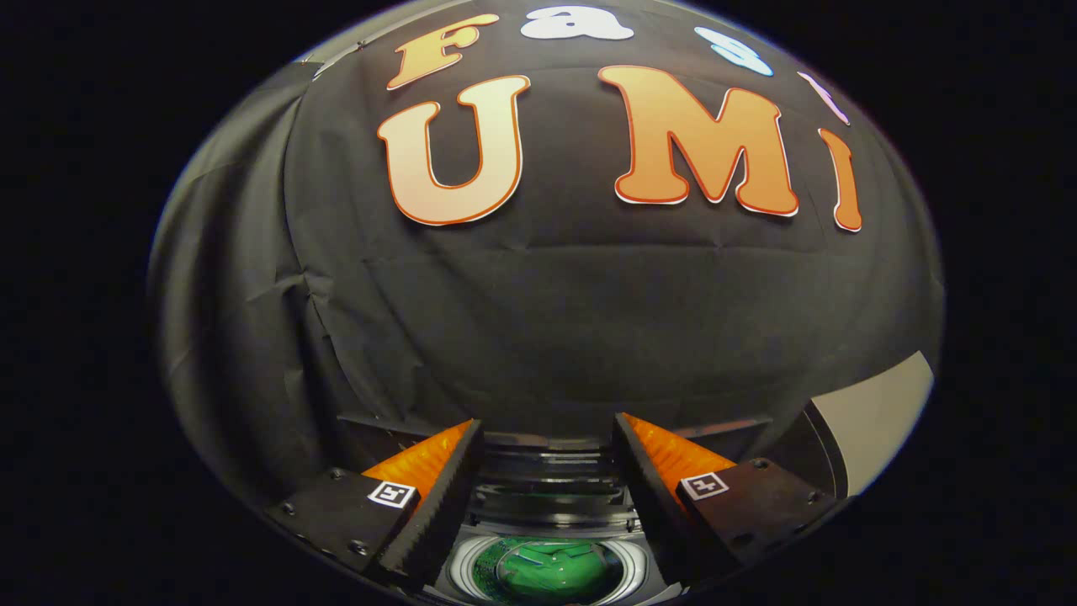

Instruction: Put the clothes into the washing machine and then close the washing machine lid.

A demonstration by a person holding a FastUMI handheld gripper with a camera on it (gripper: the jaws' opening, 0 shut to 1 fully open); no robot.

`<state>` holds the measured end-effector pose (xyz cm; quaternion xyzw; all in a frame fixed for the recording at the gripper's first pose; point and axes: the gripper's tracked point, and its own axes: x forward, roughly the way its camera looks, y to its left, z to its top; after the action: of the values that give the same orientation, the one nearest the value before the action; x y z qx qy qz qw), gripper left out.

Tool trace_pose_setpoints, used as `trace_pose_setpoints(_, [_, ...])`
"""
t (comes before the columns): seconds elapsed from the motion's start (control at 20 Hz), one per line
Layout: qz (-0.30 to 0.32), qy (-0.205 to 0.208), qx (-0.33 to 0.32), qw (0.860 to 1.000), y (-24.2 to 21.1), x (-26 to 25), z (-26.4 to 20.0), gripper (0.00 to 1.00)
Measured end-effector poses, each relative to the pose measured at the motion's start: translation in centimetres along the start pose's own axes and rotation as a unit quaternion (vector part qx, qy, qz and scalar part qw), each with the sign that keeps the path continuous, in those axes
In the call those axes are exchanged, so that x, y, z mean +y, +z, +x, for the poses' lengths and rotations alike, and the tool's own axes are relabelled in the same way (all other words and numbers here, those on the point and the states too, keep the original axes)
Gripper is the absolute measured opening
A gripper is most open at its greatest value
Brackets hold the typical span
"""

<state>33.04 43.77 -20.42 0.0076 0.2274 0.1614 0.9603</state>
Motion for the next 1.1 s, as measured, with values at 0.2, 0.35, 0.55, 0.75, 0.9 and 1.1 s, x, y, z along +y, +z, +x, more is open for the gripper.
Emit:
trace_pose_setpoints(0.2, [-0.005,-0.014,0.018,1.0,-0.7,-0.6,2.3,0.99])
trace_pose_setpoints(0.35, [0.003,-0.016,0.008,1.0,-0.6,-0.6,2.3,0.99])
trace_pose_setpoints(0.55, [0.001,-0.017,0.01,1.0,-1.0,-0.7,1.3,0.99])
trace_pose_setpoints(0.75, [-0.003,-0.018,-0.002,1.0,-1.7,-0.4,-0.5,1.0])
trace_pose_setpoints(0.9, [-0.005,-0.018,-0.007,1.0,-2.2,-0.2,-1.6,0.99])
trace_pose_setpoints(1.1, [-0.01,-0.017,-0.013,1.0,-3.2,0.0,-3.4,1.0])
